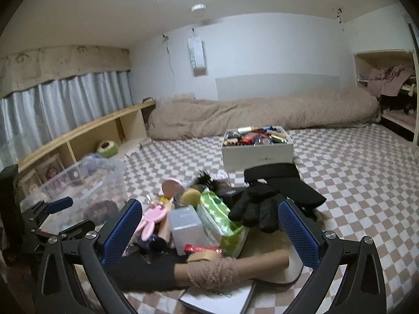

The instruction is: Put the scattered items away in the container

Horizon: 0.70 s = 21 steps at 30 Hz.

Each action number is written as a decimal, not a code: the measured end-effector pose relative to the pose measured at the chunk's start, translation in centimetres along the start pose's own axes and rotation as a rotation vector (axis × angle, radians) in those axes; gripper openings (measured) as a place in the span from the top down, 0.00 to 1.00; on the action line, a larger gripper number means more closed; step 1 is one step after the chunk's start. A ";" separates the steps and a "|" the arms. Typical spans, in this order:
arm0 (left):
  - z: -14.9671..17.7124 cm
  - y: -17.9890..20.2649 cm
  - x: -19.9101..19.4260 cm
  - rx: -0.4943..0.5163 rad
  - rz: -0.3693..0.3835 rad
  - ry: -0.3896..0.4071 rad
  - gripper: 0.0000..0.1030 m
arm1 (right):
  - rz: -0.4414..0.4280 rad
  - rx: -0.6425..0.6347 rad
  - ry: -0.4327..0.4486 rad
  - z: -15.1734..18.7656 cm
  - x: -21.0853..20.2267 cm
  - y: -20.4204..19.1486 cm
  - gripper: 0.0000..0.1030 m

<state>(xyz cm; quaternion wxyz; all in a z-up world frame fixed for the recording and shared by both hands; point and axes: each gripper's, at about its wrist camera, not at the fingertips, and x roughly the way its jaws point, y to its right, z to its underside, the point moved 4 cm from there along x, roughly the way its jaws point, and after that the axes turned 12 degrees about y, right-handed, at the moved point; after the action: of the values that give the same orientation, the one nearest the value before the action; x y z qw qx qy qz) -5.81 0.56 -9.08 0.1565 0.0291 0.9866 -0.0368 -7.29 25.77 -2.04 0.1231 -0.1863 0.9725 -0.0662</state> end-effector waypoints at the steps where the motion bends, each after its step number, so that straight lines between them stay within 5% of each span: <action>1: 0.6 0.2 0.4 0.016 -0.006 -0.013 0.00 | 0.004 0.003 -0.010 0.3 0.2 0.2 0.00; 4: 2.5 0.8 1.5 0.067 -0.043 -0.062 0.00 | 0.016 0.020 -0.048 1.3 1.1 1.2 0.00; 21: 12.4 4.7 5.3 0.132 0.017 -0.339 0.00 | 0.150 0.084 -0.234 7.9 5.9 8.2 0.00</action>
<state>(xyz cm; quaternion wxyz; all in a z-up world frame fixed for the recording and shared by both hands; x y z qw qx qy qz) -6.69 4.48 -22.72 0.3186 0.0410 0.9412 -0.1047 -13.34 30.42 -12.29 0.2479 -0.1140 0.9591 -0.0754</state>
